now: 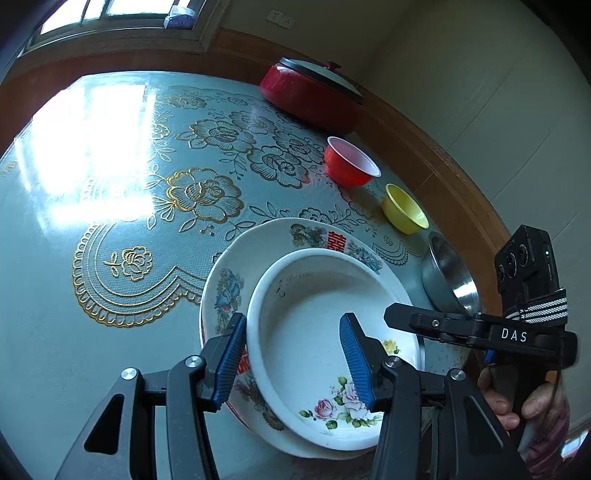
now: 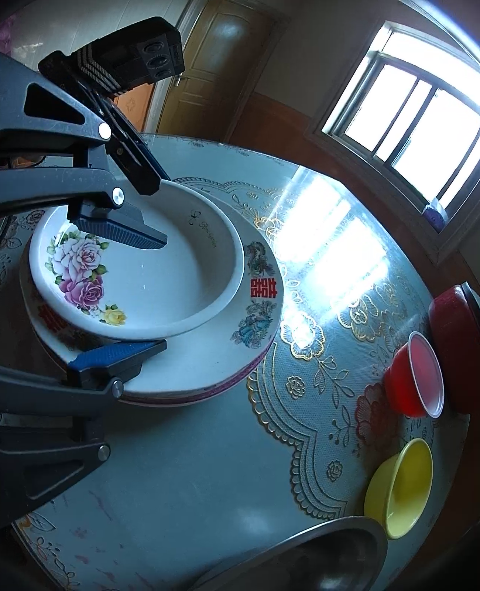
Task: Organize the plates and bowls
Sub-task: 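Lower the rose plate onto the red-character plate and open the left tool, then withdraw the left tool while moving the right tool toward the steel bowl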
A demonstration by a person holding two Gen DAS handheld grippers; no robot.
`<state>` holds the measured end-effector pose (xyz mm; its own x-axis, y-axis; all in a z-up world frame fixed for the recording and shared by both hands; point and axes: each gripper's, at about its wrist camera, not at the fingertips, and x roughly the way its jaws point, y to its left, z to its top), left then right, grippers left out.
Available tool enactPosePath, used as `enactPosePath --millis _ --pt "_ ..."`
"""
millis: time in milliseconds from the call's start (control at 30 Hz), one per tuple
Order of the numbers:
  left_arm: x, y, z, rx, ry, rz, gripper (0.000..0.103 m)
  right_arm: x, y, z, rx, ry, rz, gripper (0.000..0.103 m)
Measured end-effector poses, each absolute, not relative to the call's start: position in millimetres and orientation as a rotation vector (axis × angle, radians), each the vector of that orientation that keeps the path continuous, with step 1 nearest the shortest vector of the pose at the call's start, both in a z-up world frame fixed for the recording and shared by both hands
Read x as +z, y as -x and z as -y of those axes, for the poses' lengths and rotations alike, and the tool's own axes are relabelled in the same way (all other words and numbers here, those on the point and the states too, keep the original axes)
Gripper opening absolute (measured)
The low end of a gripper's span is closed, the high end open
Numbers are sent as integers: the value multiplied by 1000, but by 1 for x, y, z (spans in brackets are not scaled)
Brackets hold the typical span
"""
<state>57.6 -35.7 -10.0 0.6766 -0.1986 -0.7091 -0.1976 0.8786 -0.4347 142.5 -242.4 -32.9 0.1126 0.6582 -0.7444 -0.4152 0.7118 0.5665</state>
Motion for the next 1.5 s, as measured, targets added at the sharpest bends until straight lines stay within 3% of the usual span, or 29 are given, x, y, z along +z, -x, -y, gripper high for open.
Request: enactPosePath --millis 233,300,367,600,900,1500 --pt "-7 -52 32 -16 532 -808 51 -20 -145 238 789 -215 -1143 50" --pt "-2 -49 33 -28 519 -789 51 -19 -150 239 784 -224 -1139 59" --pt "0 -49 34 -29 510 -783 51 -23 -151 236 764 -189 -1159 60" --pt "-3 -45 23 6 541 -782 51 -16 -136 226 764 0 -1134 60" --pt "-8 -39 16 79 513 -797 52 -8 -144 254 672 -80 -1103 60" --pt "-11 -41 34 17 432 -836 65 -33 -134 260 628 -132 -1187 61"
